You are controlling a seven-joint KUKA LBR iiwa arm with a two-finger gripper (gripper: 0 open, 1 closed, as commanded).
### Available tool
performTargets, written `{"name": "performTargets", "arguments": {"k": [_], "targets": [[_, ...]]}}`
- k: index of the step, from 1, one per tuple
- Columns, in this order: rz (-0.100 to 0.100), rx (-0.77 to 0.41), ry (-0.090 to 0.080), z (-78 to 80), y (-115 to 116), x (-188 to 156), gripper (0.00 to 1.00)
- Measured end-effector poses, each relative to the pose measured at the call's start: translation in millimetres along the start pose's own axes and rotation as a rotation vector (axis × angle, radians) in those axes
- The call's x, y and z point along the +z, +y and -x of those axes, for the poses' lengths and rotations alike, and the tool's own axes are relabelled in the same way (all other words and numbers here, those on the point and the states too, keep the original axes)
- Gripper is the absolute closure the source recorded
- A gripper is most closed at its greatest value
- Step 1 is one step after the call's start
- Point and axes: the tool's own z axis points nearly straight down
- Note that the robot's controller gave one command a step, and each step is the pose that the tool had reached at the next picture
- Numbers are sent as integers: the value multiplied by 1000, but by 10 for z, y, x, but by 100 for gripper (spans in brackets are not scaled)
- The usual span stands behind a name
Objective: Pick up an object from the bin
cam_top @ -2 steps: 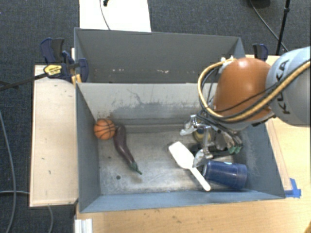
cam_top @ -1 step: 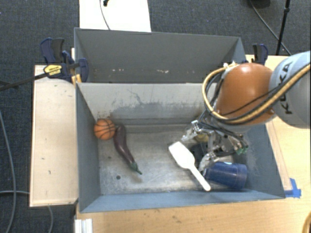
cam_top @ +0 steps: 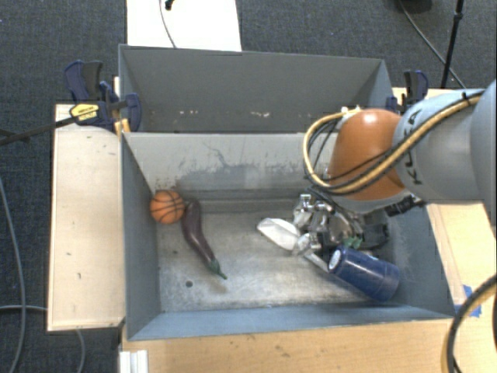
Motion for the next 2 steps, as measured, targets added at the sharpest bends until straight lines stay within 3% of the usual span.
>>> {"name": "performTargets", "arguments": {"k": [1,2], "targets": [[0,1,0,0,0,0,100],[-2,-306,2,-252,-247,-1620,100]]}}
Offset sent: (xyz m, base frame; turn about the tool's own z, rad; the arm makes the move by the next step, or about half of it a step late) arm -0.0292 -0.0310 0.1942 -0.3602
